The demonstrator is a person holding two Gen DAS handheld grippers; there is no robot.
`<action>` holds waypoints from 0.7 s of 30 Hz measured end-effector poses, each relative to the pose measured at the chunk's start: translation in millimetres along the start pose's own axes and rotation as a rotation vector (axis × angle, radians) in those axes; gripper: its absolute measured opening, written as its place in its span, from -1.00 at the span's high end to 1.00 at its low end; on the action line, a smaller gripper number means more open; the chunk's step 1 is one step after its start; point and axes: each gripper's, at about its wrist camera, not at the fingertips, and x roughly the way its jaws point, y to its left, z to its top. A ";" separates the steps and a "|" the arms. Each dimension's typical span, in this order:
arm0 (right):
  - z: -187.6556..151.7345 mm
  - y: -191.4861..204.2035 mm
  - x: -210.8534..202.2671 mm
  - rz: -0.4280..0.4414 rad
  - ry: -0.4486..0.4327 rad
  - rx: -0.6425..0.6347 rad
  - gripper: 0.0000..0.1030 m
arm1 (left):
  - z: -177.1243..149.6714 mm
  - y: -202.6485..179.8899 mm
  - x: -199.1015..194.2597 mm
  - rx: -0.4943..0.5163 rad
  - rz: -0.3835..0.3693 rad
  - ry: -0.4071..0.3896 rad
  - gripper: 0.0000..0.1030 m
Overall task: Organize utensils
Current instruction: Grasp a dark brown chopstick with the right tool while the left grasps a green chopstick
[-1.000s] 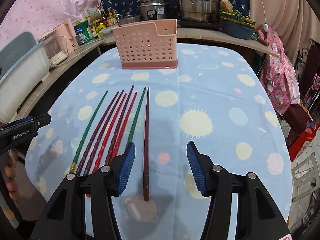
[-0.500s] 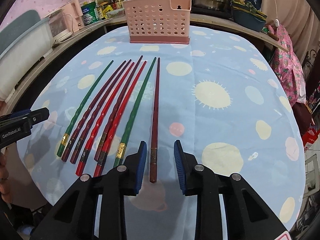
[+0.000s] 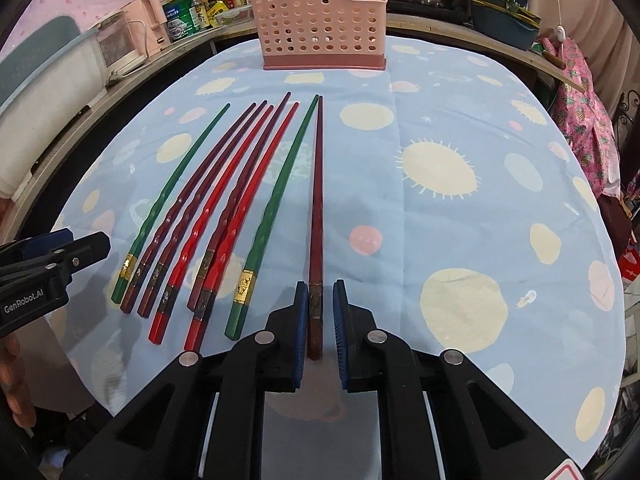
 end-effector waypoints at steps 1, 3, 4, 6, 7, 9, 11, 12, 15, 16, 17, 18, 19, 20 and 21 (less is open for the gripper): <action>0.1 0.0 0.1 0.001 -0.001 0.000 0.78 | -0.3 -0.4 0.6 0.000 -0.002 0.003 -0.22; 0.2 -0.6 0.3 0.001 0.000 0.000 0.80 | -1.1 -1.8 2.1 0.004 -0.002 0.006 -0.22; 0.3 -1.4 0.2 0.001 0.000 0.002 0.85 | -1.3 -2.4 2.7 0.006 -0.004 0.008 -0.22; 0.2 -3.1 0.2 0.006 0.001 0.009 0.87 | -1.8 -3.4 4.0 0.010 -0.006 0.010 -0.22; 0.1 -3.2 0.0 0.006 0.001 0.010 0.87 | -2.5 -4.0 4.7 0.011 -0.009 0.012 -0.22; 0.2 -3.9 0.0 0.005 0.001 0.009 0.87 | -3.3 -5.8 6.5 0.014 -0.014 0.018 -0.22; 0.4 -4.3 0.0 0.007 0.002 0.011 0.87 | -4.4 -7.5 8.4 0.015 -0.024 0.025 -0.22; 0.4 -4.3 0.1 0.007 0.002 0.010 0.87 | -4.8 -8.4 9.2 0.016 -0.026 0.029 -0.22; 0.1 -4.4 0.1 0.009 0.002 0.013 0.87 | -6.9 -9.7 13.0 0.016 -0.036 0.043 -0.22; 0.0 -4.6 0.1 0.009 0.002 0.013 0.87 | -7.6 -9.8 14.5 0.014 -0.039 0.048 -0.22; -0.6 -4.8 -0.2 0.009 0.001 0.015 0.87 | -8.2 -9.5 16.1 0.012 -0.038 0.054 -0.22; -0.9 -4.9 -0.4 0.010 0.001 0.015 0.87 | -8.7 -8.5 17.7 0.009 -0.038 0.059 -0.20; -1.1 -4.9 -0.5 0.011 0.001 0.016 0.87 | -9.3 -7.4 19.5 0.005 -0.040 0.065 -0.18; -1.2 -5.0 -0.4 0.011 0.001 0.017 0.87 | -9.6 -6.5 20.4 0.002 -0.039 0.067 -0.17; -1.4 -5.0 -0.6 0.012 0.001 0.017 0.87 | -9.6 -5.8 20.6 0.001 -0.037 0.066 -0.16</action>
